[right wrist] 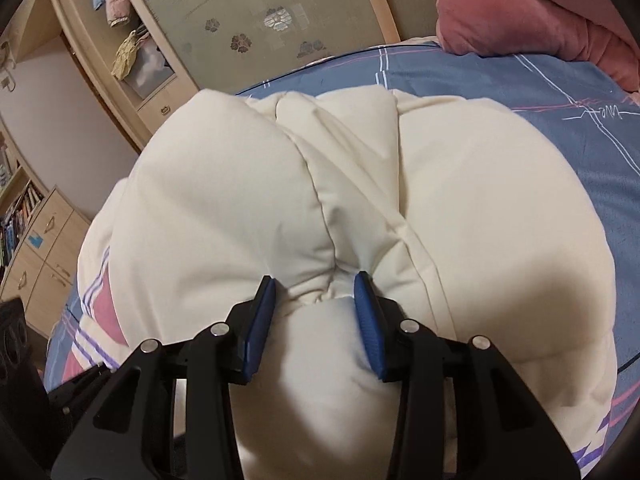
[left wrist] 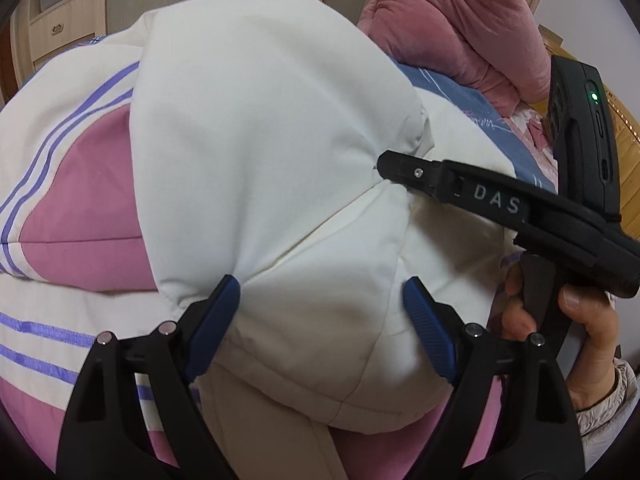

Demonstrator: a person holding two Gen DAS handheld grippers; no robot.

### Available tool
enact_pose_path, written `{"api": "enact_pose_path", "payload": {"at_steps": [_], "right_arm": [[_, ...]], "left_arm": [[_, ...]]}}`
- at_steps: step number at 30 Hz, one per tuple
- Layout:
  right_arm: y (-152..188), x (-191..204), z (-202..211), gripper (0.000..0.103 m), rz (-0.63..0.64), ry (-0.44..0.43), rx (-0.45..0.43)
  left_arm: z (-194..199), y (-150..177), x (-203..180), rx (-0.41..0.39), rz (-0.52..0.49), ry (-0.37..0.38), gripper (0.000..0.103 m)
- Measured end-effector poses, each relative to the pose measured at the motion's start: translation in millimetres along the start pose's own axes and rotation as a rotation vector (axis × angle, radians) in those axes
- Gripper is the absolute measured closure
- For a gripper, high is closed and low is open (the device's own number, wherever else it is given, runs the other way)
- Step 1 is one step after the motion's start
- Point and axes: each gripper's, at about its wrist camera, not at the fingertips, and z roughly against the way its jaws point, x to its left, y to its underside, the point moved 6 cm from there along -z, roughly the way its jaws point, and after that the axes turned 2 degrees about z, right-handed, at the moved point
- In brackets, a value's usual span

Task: Fold large clothes

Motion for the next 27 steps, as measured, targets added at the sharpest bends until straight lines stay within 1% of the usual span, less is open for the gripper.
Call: {"api": "enact_pose_path", "payload": {"at_steps": [2, 6, 8, 11, 16, 18, 27], "right_arm": [[2.8, -0.1, 0.8, 0.061, 0.007, 0.001, -0.007], [11.6, 7.3, 9.8, 0.061, 0.058, 0.050, -0.002], [17.5, 8.0, 13.6, 0.061, 0.067, 0.055, -0.004], [22.1, 4.4, 16.3, 0.061, 0.056, 0.042, 0.005], [28.3, -1.6, 23.1, 0.061, 0.004, 0.000, 0.014], [32.7, -3.0, 26.0, 0.061, -0.006, -0.006, 0.011], [42.5, -9.5, 25.1, 0.061, -0.028, -0.024, 0.008]], "left_arm": [[-0.4, 1.9, 0.8, 0.003, -0.007, -0.011, 0.017], [3.9, 6.2, -0.5, 0.002, -0.023, -0.030, 0.017], [1.4, 7.4, -0.3, 0.005, -0.030, -0.038, 0.017], [0.1, 7.9, 1.0, 0.012, -0.031, -0.043, 0.017], [2.3, 14.8, 2.1, 0.002, -0.037, -0.046, 0.017], [-10.1, 5.6, -11.5, 0.000, -0.041, -0.052, 0.017], [-11.0, 9.9, -12.9, -0.029, -0.073, -0.090, 0.017]]}}
